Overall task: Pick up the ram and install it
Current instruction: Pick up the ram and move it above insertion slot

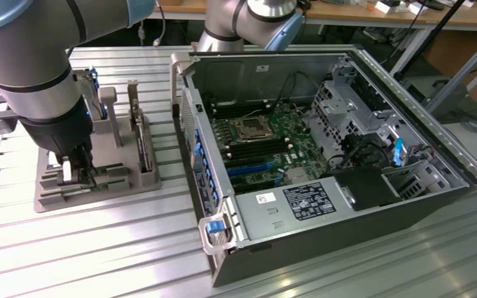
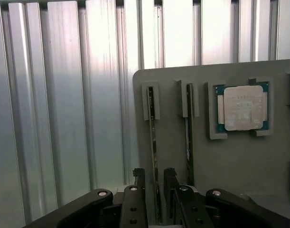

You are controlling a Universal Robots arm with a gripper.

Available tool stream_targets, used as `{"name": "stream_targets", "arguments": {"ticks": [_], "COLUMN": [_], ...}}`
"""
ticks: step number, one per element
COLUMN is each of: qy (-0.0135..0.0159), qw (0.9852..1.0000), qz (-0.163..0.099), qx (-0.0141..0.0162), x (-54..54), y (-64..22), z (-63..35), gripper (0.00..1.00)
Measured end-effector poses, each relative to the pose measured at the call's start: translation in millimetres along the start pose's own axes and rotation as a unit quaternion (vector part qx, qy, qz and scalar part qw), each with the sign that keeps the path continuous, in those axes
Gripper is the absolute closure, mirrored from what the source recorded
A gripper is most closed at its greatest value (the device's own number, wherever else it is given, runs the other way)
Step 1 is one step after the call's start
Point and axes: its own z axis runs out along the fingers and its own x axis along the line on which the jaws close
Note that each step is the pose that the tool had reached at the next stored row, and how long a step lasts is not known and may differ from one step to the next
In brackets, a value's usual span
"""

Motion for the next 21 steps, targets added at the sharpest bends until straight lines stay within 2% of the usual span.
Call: {"name": "stream_targets", "arguments": {"ticks": [7, 12, 16, 18, 21], "qy": [-0.0015, -0.0016, -0.0016, -0.0016, -0.0016], "qw": [1.0000, 1.0000, 1.0000, 1.0000, 1.0000], "qz": [0.000, 0.000, 0.000, 0.000, 0.000], "qx": [-0.0001, 0.0000, -0.0001, -0.0001, -0.0001], "x": [-0.1, -0.1, -0.1, -0.1, -0.1], "y": [5.8, 6.2, 6.2, 6.2, 6.2], "z": [14.0, 19.1, 19.1, 19.1, 19.1], "gripper": [0.70, 0.70, 0.70, 0.87, 0.87]}}
